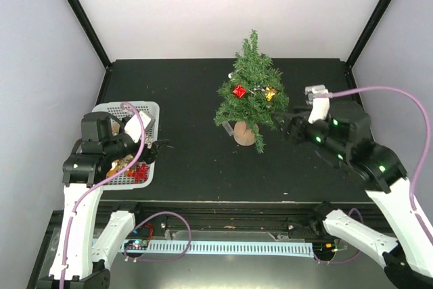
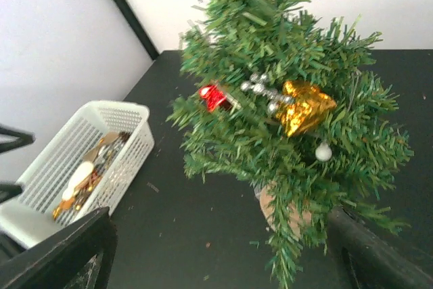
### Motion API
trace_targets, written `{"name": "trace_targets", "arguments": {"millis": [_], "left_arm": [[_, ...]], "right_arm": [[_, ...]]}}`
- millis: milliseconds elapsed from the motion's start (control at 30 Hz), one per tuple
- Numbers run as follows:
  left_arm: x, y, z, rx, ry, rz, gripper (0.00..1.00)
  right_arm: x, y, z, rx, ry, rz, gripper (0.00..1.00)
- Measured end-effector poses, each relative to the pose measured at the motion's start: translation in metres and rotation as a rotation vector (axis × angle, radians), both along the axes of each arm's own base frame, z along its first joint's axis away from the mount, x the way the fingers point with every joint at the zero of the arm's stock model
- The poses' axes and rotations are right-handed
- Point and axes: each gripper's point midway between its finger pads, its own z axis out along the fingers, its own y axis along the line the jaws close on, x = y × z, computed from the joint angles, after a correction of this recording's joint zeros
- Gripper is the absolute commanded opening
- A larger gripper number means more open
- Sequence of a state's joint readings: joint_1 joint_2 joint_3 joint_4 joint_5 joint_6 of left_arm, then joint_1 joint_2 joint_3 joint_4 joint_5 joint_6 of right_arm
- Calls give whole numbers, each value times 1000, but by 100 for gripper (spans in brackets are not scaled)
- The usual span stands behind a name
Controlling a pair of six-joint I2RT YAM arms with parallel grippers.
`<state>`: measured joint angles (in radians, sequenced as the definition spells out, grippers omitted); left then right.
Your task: Decorate the small christmas tree
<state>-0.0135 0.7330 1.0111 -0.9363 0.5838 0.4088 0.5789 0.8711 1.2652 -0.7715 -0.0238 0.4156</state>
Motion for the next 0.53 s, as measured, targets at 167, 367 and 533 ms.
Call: {"name": "trace_targets", "arguments": {"millis": [167,367,533], "left_arm": [[-9,0,3,7,13,-5,95],[-33,1,22,12,-51,-9,96],[-66,0,37,9,-146,-13,96]], "right_arm": [[-55,-17,22,6,-70,101,85],[-111,-36,49,65,-191,200,85],[-134,-49,48,77,-218,211,84]]}}
